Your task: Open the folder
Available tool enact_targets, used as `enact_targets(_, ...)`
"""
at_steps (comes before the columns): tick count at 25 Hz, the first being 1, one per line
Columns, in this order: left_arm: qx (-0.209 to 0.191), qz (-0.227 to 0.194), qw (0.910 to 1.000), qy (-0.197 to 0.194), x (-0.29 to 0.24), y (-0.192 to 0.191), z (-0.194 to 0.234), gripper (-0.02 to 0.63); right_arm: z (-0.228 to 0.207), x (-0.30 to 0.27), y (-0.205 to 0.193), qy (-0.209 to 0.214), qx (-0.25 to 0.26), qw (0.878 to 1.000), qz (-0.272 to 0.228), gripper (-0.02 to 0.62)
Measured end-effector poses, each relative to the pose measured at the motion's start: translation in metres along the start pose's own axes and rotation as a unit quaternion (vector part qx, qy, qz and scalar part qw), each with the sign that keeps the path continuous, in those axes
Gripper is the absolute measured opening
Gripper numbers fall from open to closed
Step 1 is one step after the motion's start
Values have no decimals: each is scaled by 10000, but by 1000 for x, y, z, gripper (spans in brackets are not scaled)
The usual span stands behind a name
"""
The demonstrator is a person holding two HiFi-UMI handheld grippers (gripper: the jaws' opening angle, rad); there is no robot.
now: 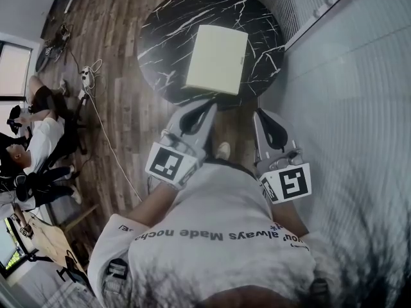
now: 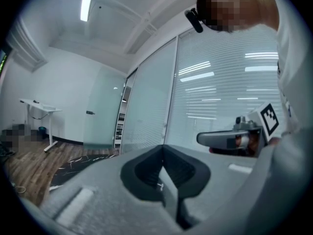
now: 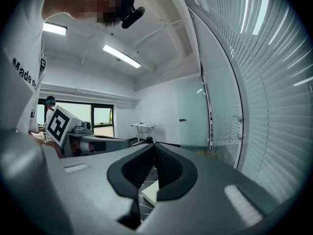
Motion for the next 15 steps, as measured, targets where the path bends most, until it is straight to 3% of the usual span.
enact_targets(7, 126, 10, 9998, -146, -37, 7, 69, 3, -18, -78, 8, -86, 145, 9997, 151, 2)
enact_targets(15, -17, -58, 9994, -334, -71, 28, 147, 3, -26, -172, 30, -65, 327, 9992, 210, 2)
Point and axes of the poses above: the fingertips, and each gripper's own axes: x backward along the fingers, z to its left, y out of its top, the point moved 8 cm from there along x, backward along the fingers, and after that the axes turned 5 degrees about y, right-handed, at the moved point
